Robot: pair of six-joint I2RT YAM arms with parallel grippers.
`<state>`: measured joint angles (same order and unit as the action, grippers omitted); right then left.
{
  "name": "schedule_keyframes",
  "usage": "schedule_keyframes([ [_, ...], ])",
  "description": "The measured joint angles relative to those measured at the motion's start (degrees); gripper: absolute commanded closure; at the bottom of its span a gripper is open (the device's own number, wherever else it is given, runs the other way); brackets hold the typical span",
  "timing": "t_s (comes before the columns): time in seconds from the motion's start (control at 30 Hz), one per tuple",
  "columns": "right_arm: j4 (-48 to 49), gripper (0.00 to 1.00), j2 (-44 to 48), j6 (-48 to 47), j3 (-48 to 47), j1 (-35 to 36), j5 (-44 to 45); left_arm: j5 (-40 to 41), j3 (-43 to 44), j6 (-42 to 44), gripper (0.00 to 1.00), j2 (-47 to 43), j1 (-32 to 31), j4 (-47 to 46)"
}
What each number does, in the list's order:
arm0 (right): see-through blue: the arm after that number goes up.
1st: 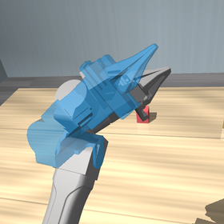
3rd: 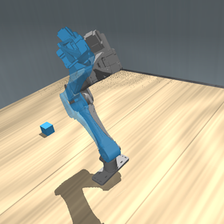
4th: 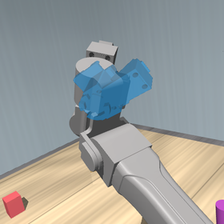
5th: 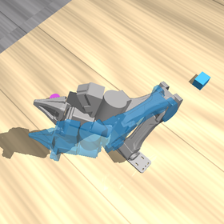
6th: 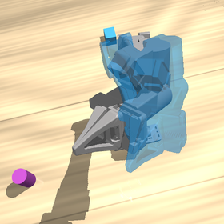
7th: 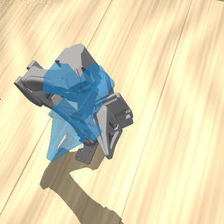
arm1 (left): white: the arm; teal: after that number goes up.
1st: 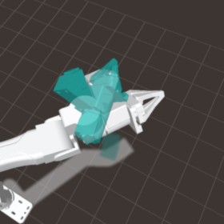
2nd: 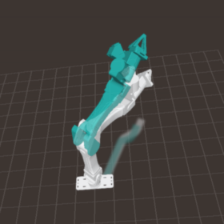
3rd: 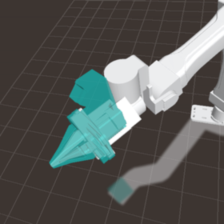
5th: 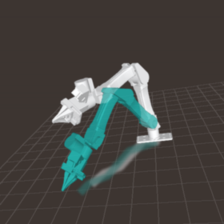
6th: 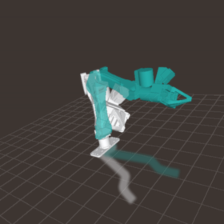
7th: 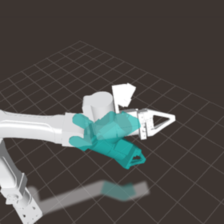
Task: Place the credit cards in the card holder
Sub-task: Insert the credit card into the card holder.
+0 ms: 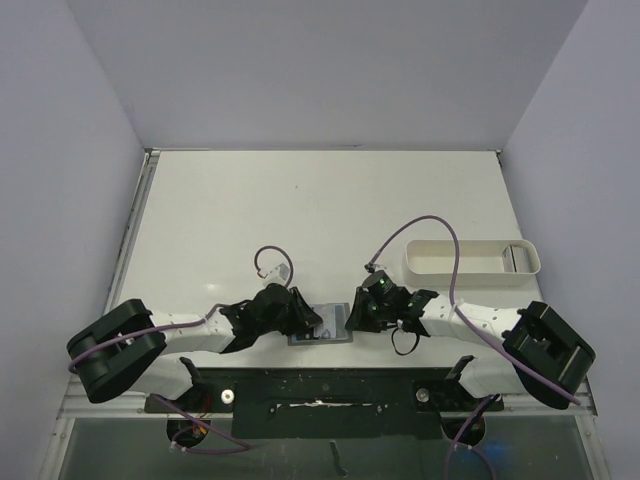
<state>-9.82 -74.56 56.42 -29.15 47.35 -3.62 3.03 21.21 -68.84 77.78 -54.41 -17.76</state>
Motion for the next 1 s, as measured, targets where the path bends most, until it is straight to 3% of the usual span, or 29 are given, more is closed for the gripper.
schedule_keyframes([
  [0.7,3.2,0.82,-1.7,0.4,0.1,0.0,-1.1,-1.0,2.4,1.4,0.70,4.9,-0.3,-2.9],
  [1.0,2.9,0.76,-0.6,0.1,0.1,0.0,-1.0,-0.9,3.4,2.4,0.62,3.5,-0.5,-0.1],
])
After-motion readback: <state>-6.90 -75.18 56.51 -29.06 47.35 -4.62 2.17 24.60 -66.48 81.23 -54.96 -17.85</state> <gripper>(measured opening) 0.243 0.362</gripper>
